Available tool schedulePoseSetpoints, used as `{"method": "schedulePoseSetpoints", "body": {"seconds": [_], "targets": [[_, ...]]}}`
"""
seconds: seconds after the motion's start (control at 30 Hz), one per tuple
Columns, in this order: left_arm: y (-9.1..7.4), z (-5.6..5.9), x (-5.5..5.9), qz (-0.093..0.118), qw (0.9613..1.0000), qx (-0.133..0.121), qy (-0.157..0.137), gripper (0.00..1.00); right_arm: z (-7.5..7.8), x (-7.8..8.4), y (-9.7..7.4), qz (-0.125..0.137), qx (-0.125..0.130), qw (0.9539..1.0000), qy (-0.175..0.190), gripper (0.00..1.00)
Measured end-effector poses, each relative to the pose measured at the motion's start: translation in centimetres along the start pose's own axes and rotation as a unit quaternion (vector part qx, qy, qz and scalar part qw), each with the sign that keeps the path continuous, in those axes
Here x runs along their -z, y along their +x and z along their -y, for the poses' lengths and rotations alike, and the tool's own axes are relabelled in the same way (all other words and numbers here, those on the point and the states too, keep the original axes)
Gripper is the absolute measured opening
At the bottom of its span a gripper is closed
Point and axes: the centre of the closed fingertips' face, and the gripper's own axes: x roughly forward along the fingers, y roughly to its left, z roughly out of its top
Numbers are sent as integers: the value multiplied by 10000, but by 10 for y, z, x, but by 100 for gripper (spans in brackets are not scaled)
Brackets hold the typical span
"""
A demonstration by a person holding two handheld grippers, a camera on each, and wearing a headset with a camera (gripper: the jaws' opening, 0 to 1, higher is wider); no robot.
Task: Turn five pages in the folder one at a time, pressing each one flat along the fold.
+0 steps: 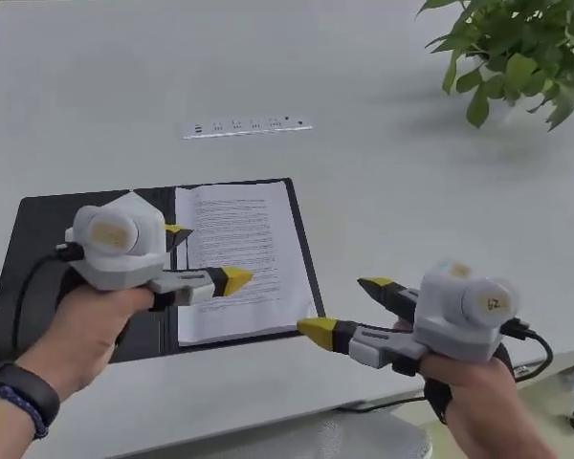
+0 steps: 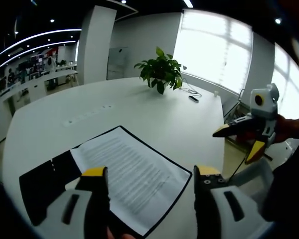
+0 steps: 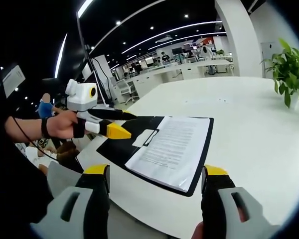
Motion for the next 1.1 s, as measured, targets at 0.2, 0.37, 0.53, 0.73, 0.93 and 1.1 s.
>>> {"method": "schedulePoseSetpoints", "body": {"seconds": [0.2,0.37,0.53,0.73,0.93,1.1], "targets": [[18,6,3,-42,9999,47,-103,70,1,6,0,-70,-23,10000,29,74],[35,10,13,-270,9996,8,-20,69,2,12,-1,-144,-24,9999,42,74],[53,21,20,-438,9990,112,10,69,2,15,-3,-183,-53,9998,57,73],[74,33,35,-704,9973,170,124,68,7,15,-4,-184,-51,9998,86,73],[100,43,57,-939,9953,178,164,69,12,17,-6,-211,-70,9997,97,72],[112,48,70,-1122,9934,132,186,69,18,20,-8,-214,-50,9996,180,71]]}}
